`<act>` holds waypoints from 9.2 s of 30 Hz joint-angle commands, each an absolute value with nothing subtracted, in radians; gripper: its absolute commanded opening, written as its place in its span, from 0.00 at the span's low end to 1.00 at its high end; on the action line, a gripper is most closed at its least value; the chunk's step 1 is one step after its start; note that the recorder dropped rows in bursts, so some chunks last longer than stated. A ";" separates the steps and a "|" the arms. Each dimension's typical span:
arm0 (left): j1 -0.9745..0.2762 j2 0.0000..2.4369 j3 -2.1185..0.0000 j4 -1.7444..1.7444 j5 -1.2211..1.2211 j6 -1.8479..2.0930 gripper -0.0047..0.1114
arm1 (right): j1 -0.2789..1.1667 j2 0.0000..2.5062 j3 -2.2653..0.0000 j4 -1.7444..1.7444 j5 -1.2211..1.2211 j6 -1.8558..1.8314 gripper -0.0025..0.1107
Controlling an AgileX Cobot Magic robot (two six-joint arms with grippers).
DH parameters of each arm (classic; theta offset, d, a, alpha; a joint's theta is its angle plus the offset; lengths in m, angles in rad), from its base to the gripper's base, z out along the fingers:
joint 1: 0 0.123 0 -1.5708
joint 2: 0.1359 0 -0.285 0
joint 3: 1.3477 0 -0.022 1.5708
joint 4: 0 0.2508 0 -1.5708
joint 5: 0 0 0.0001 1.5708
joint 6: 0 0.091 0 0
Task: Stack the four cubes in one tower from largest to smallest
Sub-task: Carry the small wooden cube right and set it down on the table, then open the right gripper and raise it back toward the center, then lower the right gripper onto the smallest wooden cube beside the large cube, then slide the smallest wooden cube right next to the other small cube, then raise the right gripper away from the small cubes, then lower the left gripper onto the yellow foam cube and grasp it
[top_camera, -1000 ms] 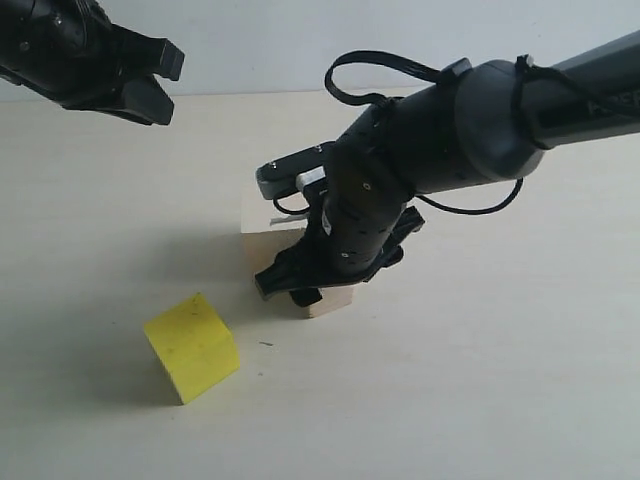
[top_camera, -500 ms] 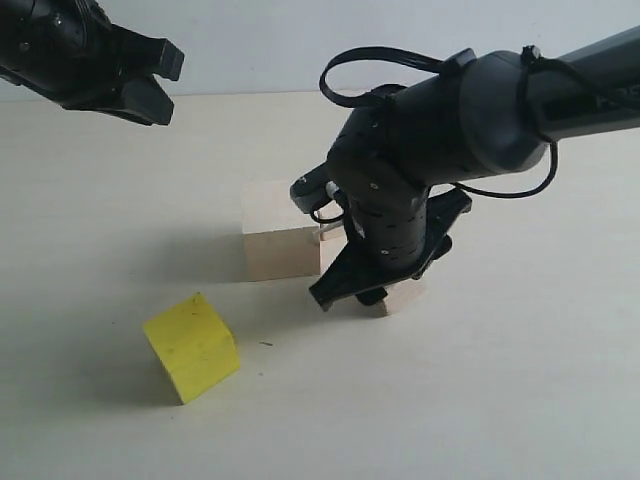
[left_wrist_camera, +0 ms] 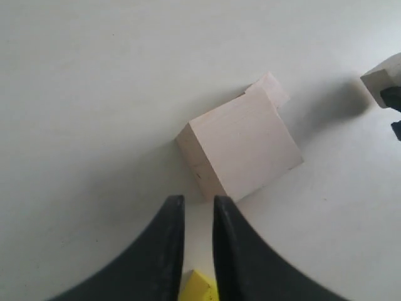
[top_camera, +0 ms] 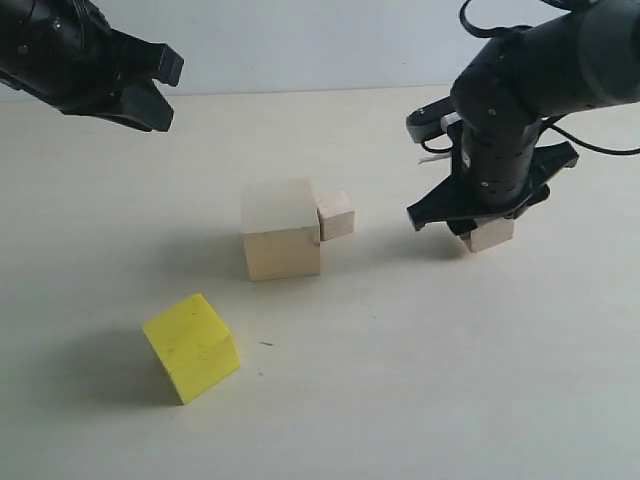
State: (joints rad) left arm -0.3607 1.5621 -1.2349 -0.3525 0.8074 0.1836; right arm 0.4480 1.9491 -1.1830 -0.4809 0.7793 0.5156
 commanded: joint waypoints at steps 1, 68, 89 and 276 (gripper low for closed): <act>-0.359 1.563 -1.245 -0.350 0.815 0.184 0.20 | 0.363 1.938 -1.182 -0.464 0.769 0.471 0.02; -0.359 1.563 -1.245 -0.298 0.826 0.184 0.20 | 0.325 2.098 -1.555 0.577 0.613 -0.365 0.02; -0.359 1.563 -1.245 -0.295 0.826 0.184 0.20 | 0.367 2.283 -1.713 0.555 0.804 -0.367 0.02; -0.563 1.590 -1.058 -0.248 0.972 0.441 0.68 | 0.331 1.069 -1.153 0.343 0.868 -0.132 0.02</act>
State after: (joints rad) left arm -0.5575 1.5875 -1.0543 -0.2512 0.9819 0.4302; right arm 0.3312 1.0937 -1.1564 0.3442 0.8488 -0.1170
